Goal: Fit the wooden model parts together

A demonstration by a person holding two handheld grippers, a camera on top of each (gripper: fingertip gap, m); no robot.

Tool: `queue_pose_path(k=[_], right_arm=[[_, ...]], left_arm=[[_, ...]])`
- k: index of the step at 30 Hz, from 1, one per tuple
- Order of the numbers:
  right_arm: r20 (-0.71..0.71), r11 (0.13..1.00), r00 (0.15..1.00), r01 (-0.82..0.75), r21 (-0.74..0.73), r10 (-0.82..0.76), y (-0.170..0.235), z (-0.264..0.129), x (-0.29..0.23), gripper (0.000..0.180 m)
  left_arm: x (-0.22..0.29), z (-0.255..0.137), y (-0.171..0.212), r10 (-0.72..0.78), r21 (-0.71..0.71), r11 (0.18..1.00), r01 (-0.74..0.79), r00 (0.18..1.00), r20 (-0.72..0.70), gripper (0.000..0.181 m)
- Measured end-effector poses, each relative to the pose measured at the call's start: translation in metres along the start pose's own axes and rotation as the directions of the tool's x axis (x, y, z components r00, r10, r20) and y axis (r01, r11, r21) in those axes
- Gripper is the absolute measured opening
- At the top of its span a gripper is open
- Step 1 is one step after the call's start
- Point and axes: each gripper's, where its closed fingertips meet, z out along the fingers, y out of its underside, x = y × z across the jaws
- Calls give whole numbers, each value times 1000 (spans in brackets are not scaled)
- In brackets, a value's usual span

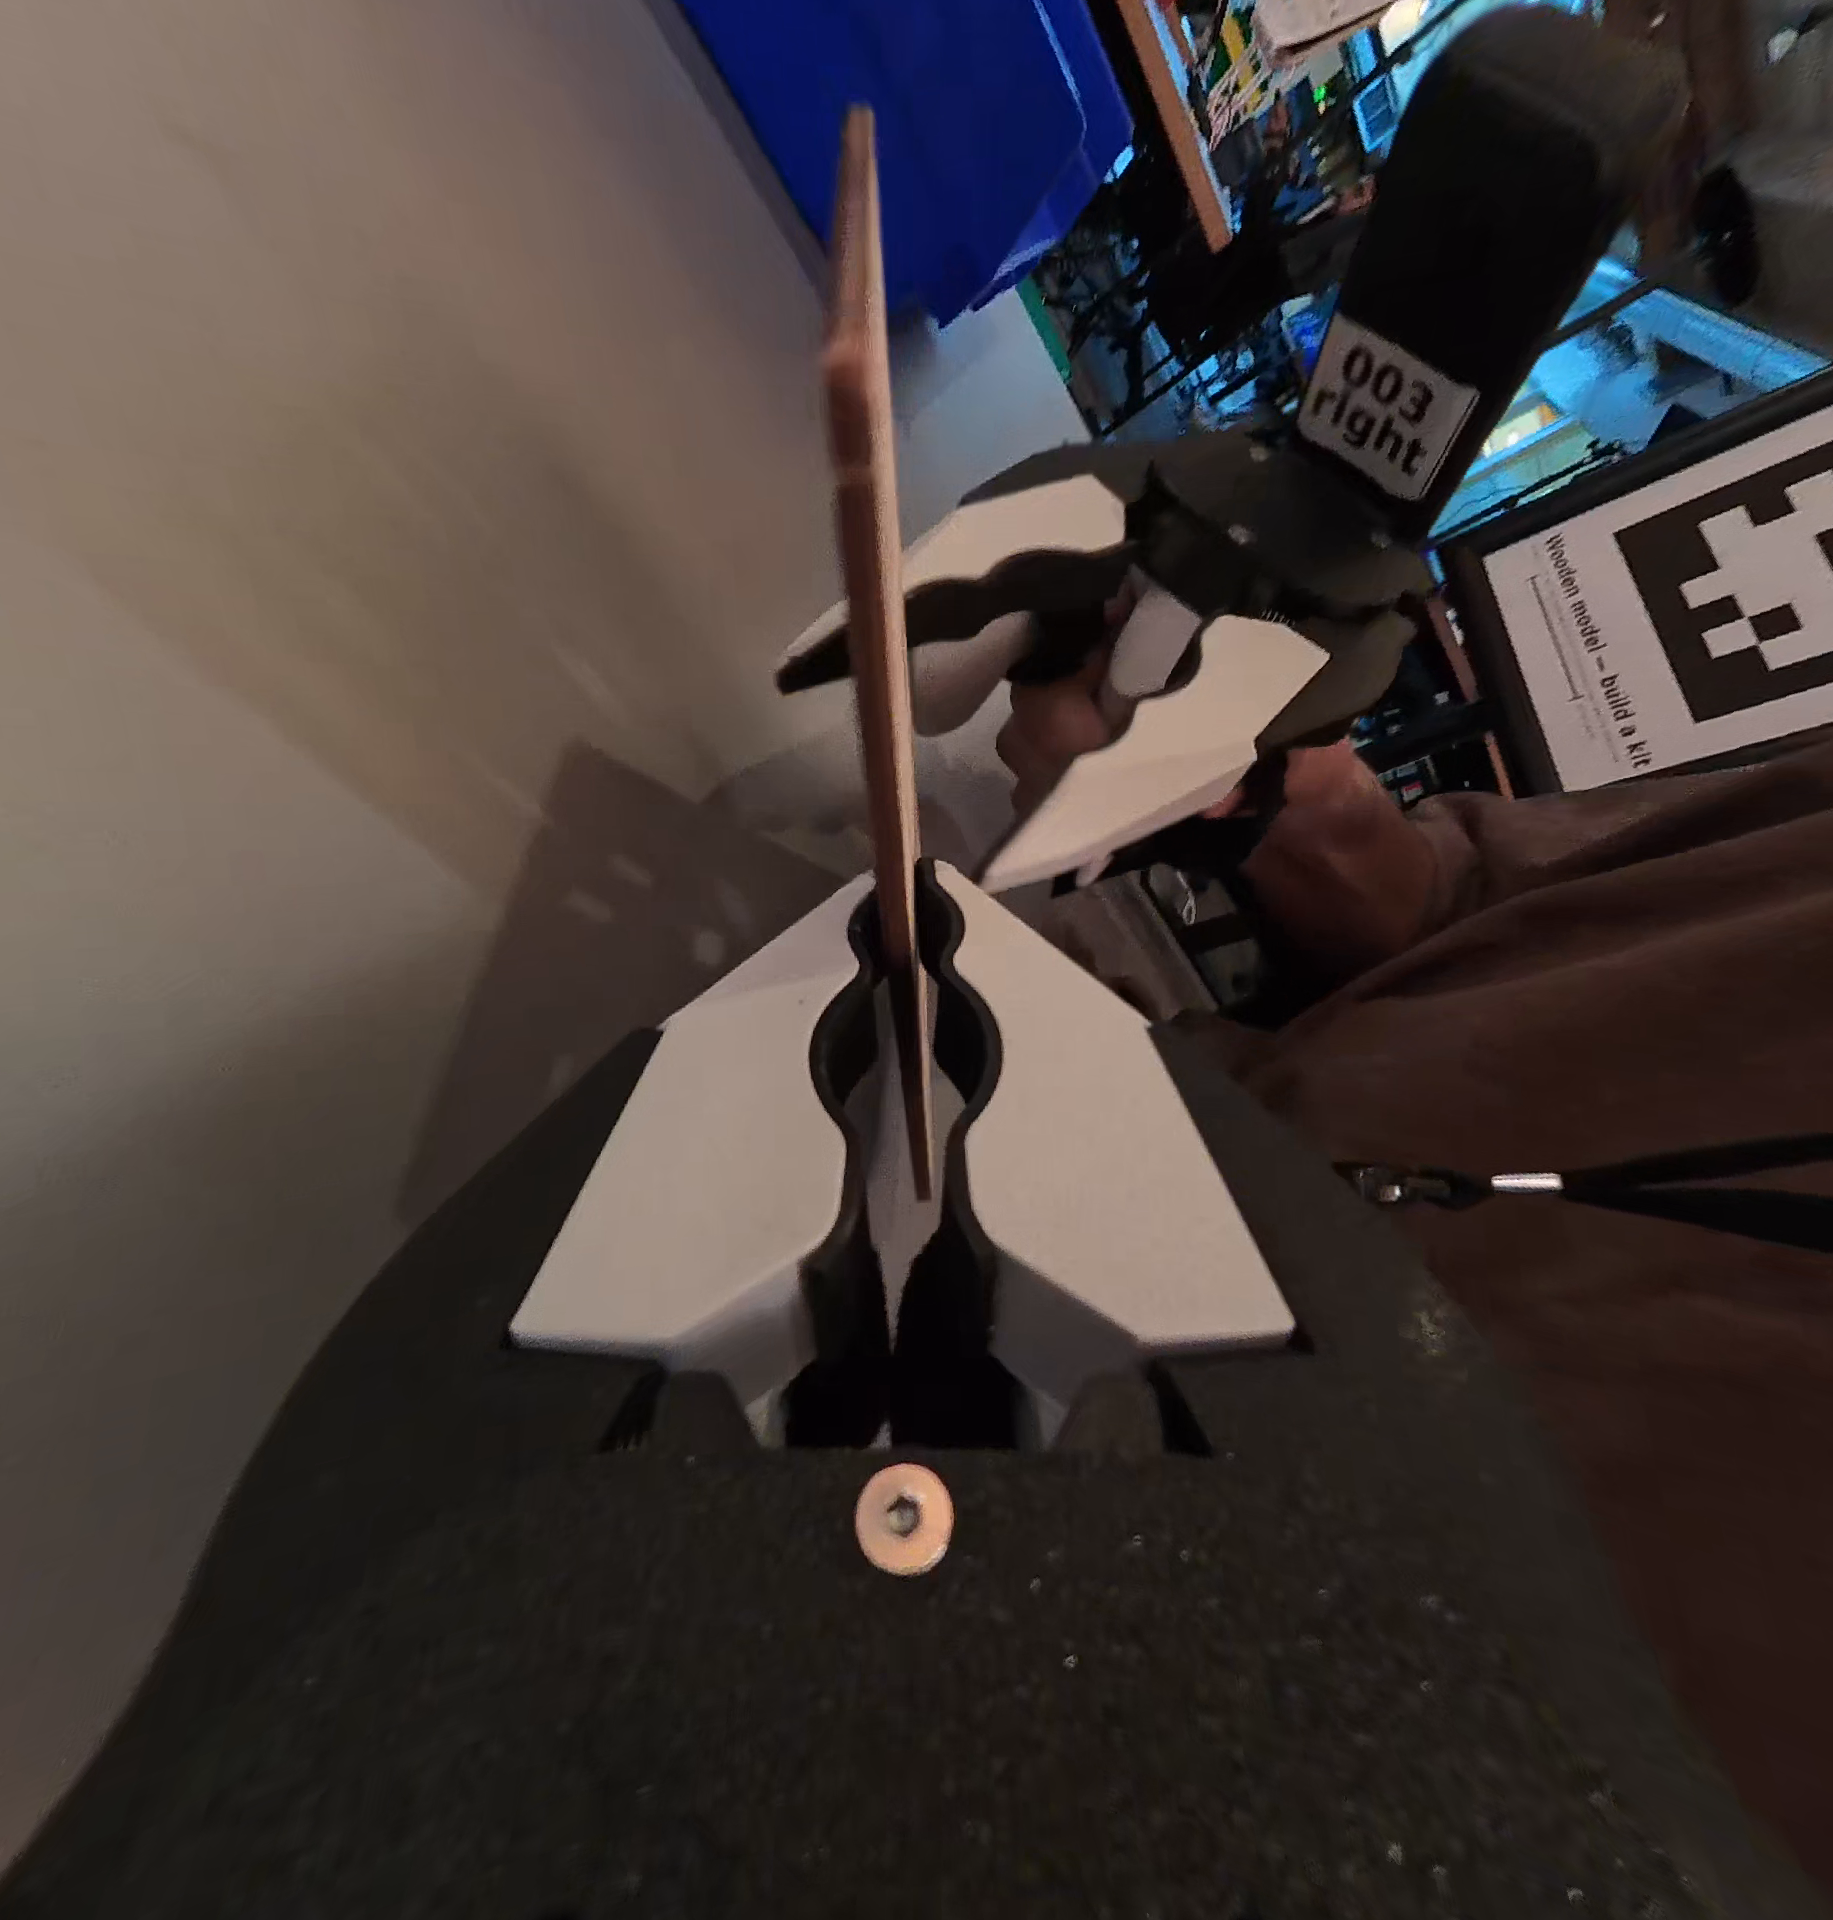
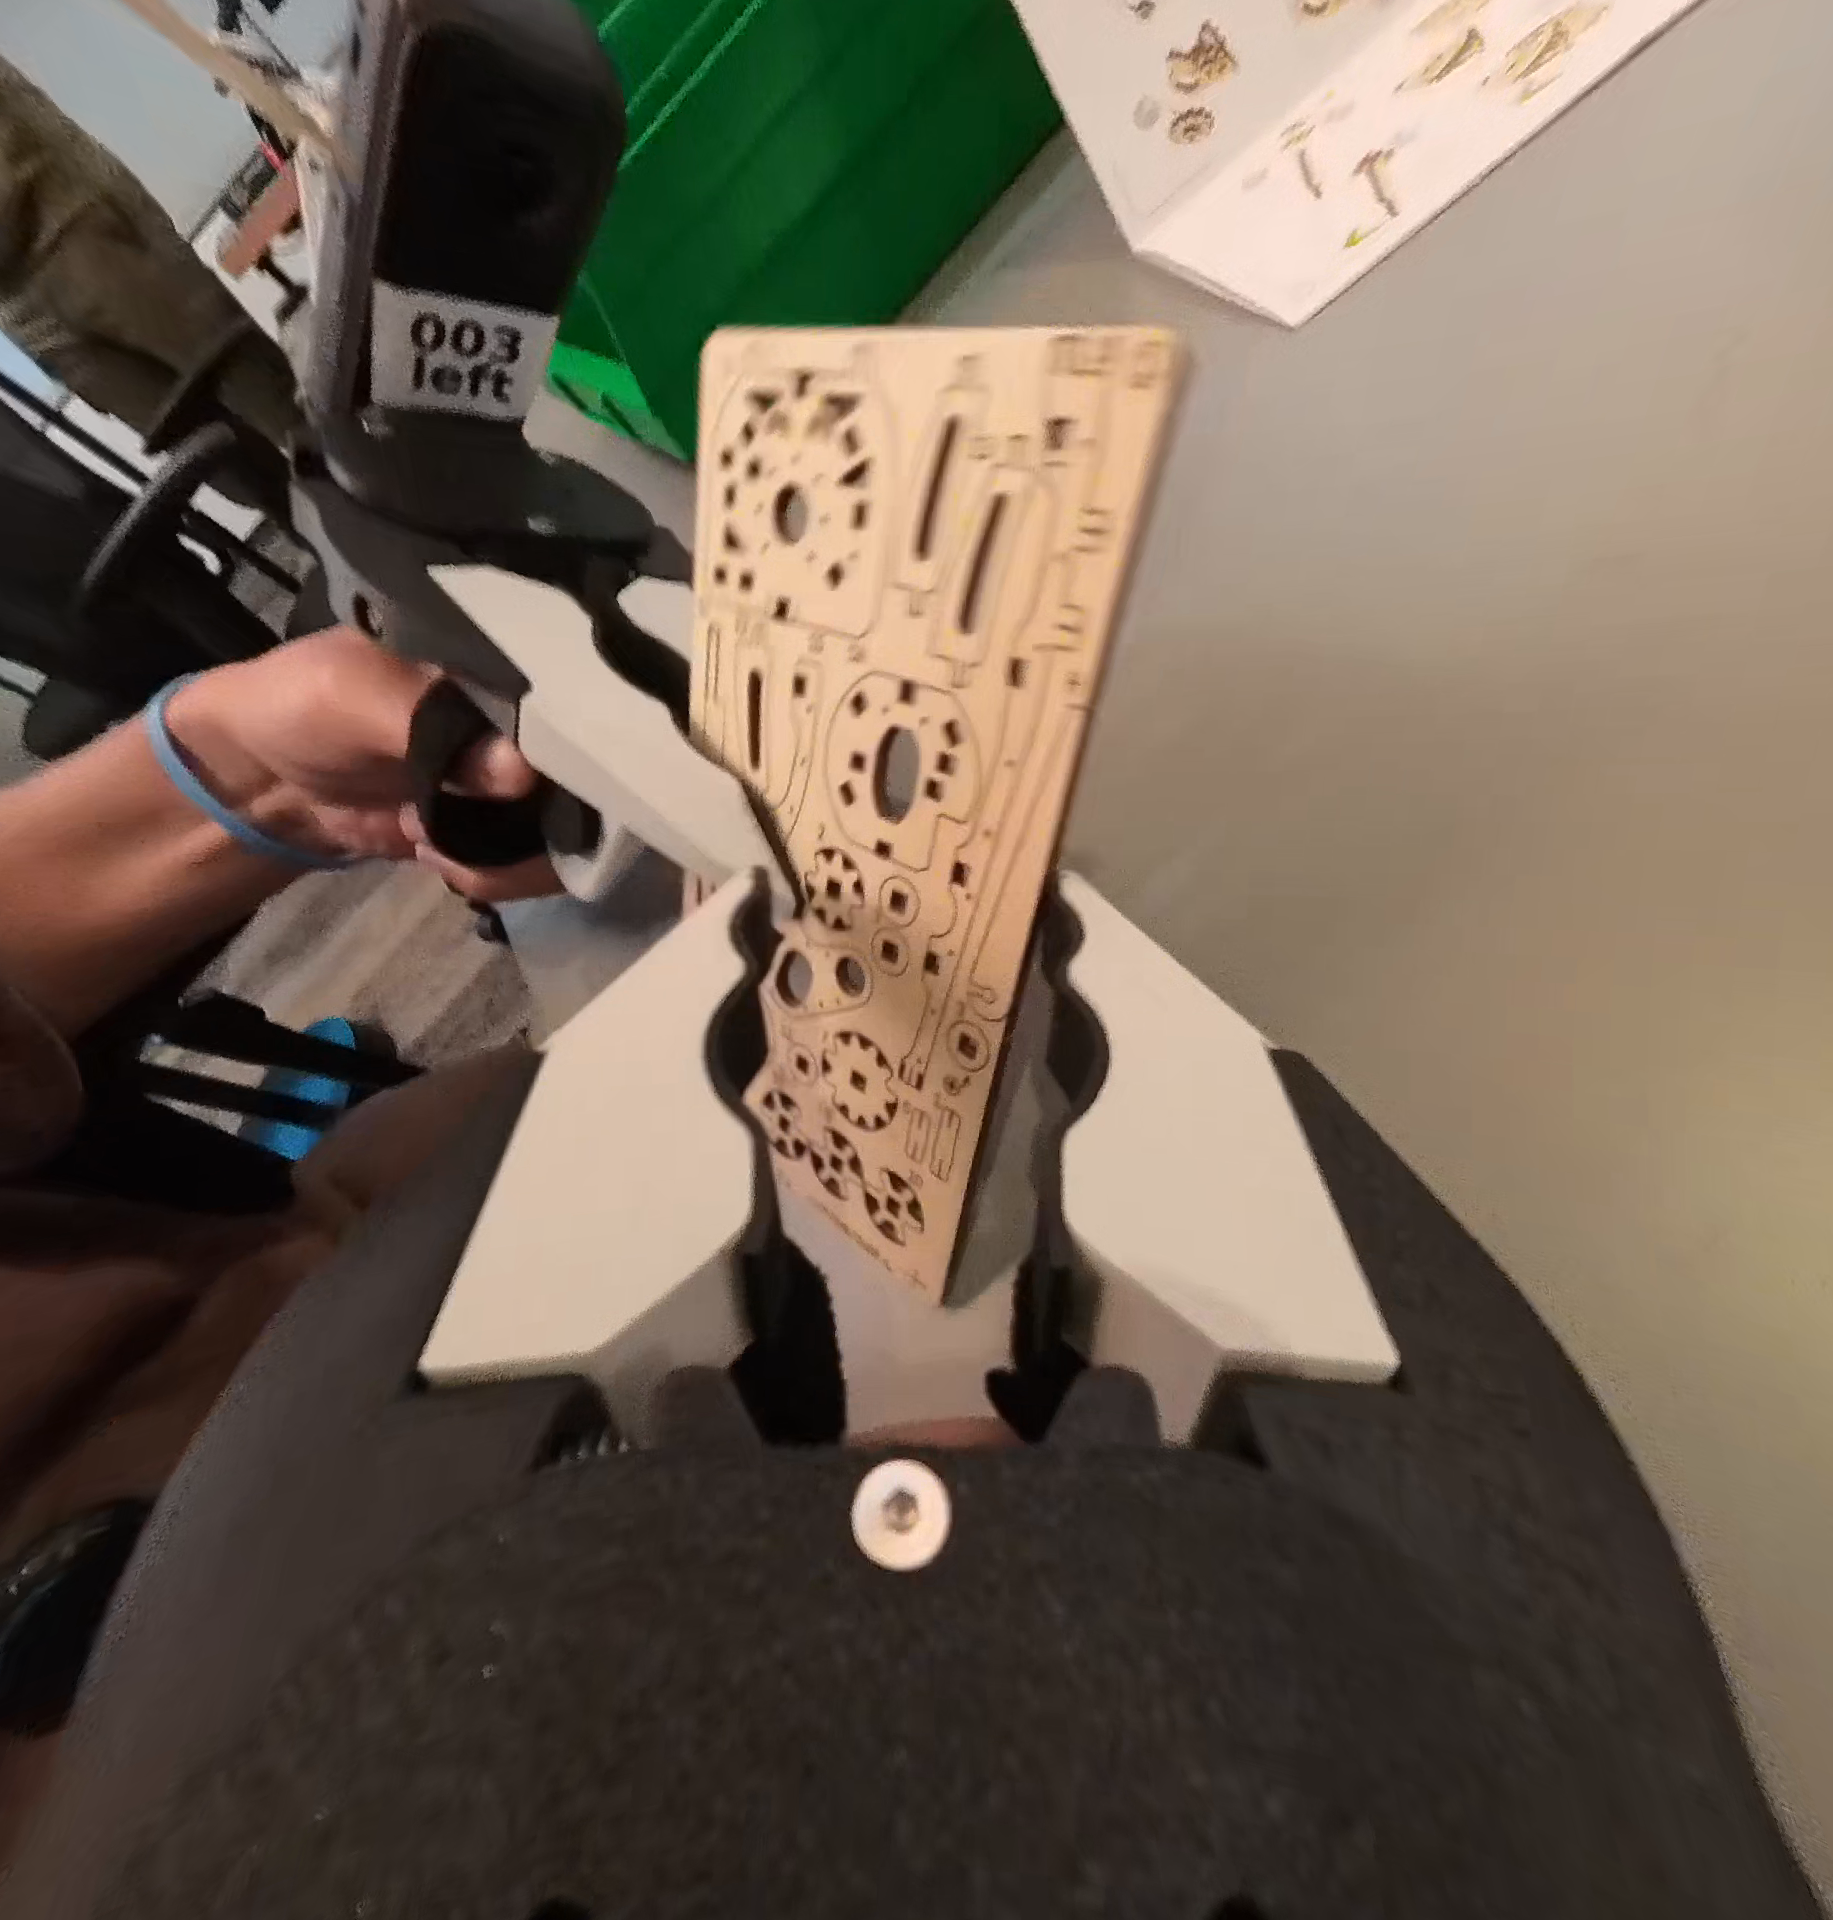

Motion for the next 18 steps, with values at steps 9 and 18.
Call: queue_pose_path(k=[9, 18], right_arm=[[20, 1000, 1000, 2, -17, -1, 3, -2, 7, 37], [-86, 991, 987, 132, -30, -134, 2, -2, 11, 40]], left_arm=[[-3, 4, 3, -4, -15, 1000, 4, 1000, -13, 1], [-4, 5, -1, 45, -2, 999, -45, 998, 48, 2]])
